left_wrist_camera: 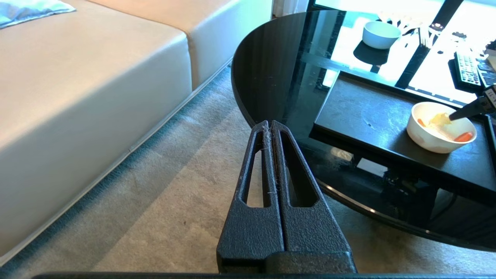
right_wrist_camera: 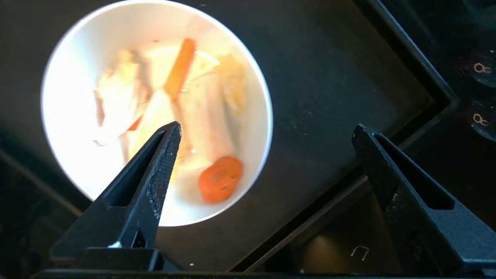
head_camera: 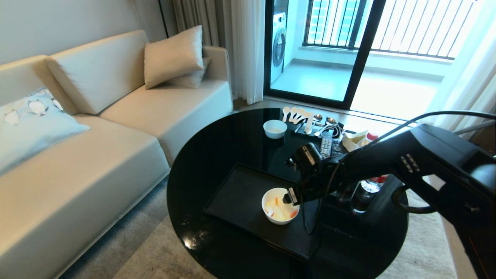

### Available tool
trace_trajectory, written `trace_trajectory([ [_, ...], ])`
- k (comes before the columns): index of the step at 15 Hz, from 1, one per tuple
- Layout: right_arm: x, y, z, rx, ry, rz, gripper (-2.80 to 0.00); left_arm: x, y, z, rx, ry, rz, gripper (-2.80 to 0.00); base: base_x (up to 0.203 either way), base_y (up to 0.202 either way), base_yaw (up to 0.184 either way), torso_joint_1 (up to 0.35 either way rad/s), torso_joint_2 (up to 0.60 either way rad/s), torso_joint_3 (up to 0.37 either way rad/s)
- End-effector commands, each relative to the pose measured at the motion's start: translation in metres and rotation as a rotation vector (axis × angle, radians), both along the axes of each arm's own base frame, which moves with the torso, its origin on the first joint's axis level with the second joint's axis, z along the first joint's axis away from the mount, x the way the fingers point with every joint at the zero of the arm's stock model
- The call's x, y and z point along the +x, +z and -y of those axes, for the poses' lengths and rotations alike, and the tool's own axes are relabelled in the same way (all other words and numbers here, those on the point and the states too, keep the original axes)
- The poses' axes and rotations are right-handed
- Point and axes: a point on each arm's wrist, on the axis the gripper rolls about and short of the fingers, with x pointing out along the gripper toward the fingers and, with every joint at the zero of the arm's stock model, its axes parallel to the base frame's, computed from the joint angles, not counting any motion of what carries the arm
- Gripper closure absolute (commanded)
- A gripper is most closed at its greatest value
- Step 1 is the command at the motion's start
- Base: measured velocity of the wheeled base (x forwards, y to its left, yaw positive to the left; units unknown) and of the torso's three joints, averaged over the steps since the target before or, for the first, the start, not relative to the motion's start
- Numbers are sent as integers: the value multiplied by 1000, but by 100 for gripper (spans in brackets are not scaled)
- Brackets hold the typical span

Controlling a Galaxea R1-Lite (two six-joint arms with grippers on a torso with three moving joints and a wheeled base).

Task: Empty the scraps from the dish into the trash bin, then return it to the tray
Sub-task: Pick up the bowl with leftover food

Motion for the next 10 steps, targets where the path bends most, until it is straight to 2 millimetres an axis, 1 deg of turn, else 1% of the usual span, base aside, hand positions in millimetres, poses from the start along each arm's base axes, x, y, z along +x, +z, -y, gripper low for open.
trace_trajectory([
  [1, 3, -7, 6, -23, -23, -11, -280, 0, 0, 0, -1, 0, 1, 0, 0, 0, 0, 0, 0, 0],
  [5, 3, -9, 9, -34, -28, -26, -280, 0, 0, 0, -1, 0, 1, 0, 0, 0, 0, 0, 0, 0],
  [10, 4, -19, 10, -55, -38, -39, -280, 0, 0, 0, -1, 0, 1, 0, 0, 0, 0, 0, 0, 0],
])
